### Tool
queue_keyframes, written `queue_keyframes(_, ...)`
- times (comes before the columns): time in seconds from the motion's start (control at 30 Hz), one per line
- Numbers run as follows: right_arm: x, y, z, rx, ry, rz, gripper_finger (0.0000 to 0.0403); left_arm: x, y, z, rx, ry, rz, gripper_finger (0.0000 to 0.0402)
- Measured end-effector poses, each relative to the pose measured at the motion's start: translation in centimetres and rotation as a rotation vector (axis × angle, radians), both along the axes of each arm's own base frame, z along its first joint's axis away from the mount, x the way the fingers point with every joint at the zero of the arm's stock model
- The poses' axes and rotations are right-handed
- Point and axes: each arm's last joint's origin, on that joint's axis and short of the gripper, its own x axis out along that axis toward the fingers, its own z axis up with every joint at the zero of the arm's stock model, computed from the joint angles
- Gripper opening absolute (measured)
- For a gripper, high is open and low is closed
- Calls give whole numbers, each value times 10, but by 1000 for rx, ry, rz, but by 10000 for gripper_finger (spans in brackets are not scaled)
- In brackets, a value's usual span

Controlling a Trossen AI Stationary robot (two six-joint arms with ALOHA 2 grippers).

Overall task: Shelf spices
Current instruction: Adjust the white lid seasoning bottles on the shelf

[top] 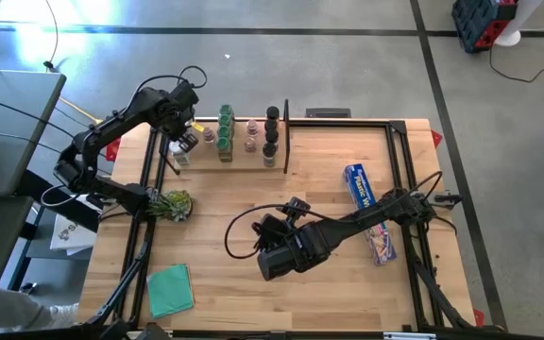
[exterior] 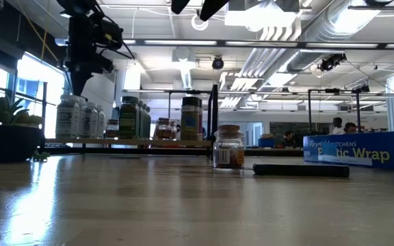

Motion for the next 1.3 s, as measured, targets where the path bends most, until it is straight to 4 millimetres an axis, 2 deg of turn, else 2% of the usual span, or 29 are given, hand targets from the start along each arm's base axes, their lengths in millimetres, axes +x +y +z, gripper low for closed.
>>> queue_keyframes(0.67,0,0,0,0,0,0,326,4,-1,2,34,-18,-40,0)
queue_keyframes(1.13,0,0,0,0,0,0,326,-7,-12,18,106,-16,-37,0)
queue_keyframes(1.3,0,0,0,0,0,0,326,-12,-12,17,99,23,6,0)
